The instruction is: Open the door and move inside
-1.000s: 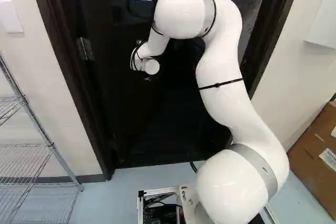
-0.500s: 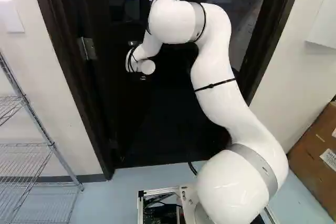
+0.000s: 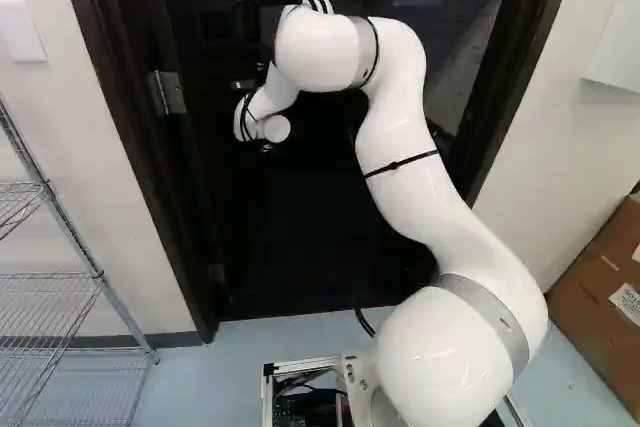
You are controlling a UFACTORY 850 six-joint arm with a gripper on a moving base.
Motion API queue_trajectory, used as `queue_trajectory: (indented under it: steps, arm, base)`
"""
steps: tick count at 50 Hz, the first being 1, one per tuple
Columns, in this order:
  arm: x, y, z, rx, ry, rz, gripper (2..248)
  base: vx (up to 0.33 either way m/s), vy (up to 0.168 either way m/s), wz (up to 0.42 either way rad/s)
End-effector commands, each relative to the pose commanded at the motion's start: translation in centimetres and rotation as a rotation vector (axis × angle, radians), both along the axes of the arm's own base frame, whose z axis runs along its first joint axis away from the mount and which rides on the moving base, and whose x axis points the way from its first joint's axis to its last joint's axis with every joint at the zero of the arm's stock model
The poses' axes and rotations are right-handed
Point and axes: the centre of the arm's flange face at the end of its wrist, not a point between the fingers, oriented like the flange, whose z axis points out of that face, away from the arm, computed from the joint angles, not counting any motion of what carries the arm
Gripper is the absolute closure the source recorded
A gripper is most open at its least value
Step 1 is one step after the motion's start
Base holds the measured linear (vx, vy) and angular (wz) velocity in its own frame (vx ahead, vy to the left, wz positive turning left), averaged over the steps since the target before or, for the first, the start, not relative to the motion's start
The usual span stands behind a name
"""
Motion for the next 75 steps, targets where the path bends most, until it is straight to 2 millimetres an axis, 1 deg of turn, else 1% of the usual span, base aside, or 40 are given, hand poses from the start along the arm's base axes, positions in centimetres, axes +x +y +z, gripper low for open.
queue_trajectory:
  steps: [37,56,63,75]
  arm:
    - [1.4,3.3,-0.7,-0.04,-0.049,0.098,3]
    - [1.4,3.5,-0.7,-0.052,-0.056,0.117,3]
    - [0.8,3.3,-0.5,-0.057,-0.05,0.12,3]
    - [-1.2,2.6,0.0,-0.093,-0.04,0.161,3]
  base:
    - [0.0,0.0,0.0]
    - [0.0,0.0,0.0]
    - [0.0,0.0,0.0]
    - [0.0,0.0,0.0]
